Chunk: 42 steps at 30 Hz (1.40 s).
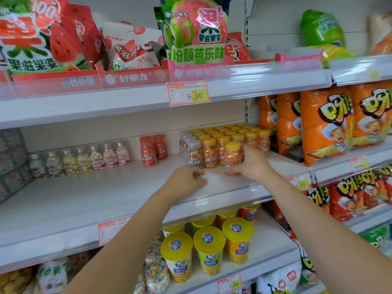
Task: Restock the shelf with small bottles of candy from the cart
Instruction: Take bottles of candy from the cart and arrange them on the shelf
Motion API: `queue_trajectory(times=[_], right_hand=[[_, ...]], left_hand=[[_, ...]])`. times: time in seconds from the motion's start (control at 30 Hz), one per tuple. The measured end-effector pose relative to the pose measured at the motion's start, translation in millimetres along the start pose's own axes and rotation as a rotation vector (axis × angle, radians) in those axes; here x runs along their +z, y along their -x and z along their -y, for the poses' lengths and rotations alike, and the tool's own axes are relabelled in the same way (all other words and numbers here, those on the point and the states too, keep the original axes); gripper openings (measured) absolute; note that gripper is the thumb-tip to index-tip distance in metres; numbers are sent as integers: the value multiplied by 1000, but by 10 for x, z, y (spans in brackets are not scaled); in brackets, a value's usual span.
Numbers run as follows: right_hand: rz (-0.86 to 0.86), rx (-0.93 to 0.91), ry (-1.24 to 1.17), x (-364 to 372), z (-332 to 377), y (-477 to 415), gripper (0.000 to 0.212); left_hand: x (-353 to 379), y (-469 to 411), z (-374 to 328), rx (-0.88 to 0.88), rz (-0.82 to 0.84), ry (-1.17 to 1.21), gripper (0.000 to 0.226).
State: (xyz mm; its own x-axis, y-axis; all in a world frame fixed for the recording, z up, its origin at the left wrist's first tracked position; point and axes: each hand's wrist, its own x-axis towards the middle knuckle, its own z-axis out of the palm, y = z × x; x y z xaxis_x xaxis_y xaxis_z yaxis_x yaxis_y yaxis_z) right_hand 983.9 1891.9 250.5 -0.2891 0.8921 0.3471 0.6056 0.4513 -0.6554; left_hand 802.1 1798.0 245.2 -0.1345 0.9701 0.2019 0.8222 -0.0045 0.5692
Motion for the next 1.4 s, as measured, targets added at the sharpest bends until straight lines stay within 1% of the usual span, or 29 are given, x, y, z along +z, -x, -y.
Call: queue_trajectory(times=[0.1,0.2,0.27,0.4,0.57,0.77,0.83,0.9,0.93,0.97,1.0,1.03,1.07,1.1,1.17,1.23,1.33,1.4], right_hand=[[67,-32,-42,57,14,-33,73],[152,-89,-59,107,55,-48,60],[175,-110,-58,124,76,-59,52],[168,-108,-30,143,112,-52,39],[141,-95,-24,179,154,-48,36],[115,-48,-3,240,135,-59,34],[83,-41,-17,223,135,-12,31],[11,-40,-41,157,165,96,27],[-45,-48,-57,115,176,174,29],[-113,-71,-78,75,176,278,28],[-184,-121,-92,30,167,424,21],[-246,-185,-94,-8,143,597,15],[-286,-248,-85,-38,106,791,15],[-296,-296,-84,-46,35,995,18],[-260,-338,-85,-18,-185,1407,21],[-174,-300,-70,66,-486,1786,21],[4,-105,-29,288,-1034,2275,22],[141,58,29,472,-1436,2541,18]], left_hand=[[53,-5,-6,24,-61,-133,35],[47,22,-16,69,-83,-208,29],[45,27,-18,93,-89,-232,30],[53,33,-20,92,-100,-260,33],[64,39,-10,92,-122,-253,32],[80,85,1,101,-213,-277,32],[84,143,-30,136,-263,-287,31],[101,230,-52,217,-387,-246,24],[117,288,-67,279,-470,-186,21],[149,362,-77,350,-556,-106,18],[204,471,-83,410,-628,-24,18],[292,616,-93,443,-669,44,20],[408,789,-95,450,-668,94,21],[555,974,-80,437,-626,127,23],[918,1339,12,377,-473,163,32],[1332,1649,192,268,-293,171,40],[1892,2030,486,79,5,125,41],[2199,2234,621,-54,181,108,32]])
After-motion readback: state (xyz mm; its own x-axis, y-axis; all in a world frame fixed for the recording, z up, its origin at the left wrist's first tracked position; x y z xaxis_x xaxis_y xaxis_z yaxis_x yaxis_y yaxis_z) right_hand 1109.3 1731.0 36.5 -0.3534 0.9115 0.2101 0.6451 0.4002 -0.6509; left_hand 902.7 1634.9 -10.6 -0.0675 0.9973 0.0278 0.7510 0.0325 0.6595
